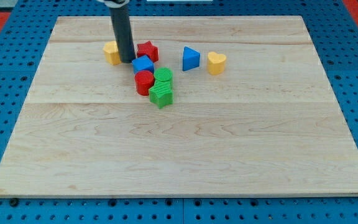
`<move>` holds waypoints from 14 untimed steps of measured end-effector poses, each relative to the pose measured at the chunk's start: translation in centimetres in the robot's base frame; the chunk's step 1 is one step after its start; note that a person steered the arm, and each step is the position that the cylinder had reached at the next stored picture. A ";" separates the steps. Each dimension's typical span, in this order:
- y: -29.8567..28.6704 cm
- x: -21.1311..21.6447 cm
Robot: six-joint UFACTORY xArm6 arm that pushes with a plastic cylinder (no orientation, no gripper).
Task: Move the green star below the yellow heart
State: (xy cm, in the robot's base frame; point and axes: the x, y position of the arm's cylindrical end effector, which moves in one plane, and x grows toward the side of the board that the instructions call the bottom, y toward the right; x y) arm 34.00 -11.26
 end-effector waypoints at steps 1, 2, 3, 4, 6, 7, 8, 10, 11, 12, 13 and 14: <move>1.3 1.8; -0.3 3.3; -0.4 6.0; 1.6 9.1; 8.9 11.1; 12.3 11.2; 15.2 11.2; 13.8 11.4; 15.3 11.0; 10.7 13.6; 4.1 12.8; 9.2 10.9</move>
State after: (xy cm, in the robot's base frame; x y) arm 44.90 -2.08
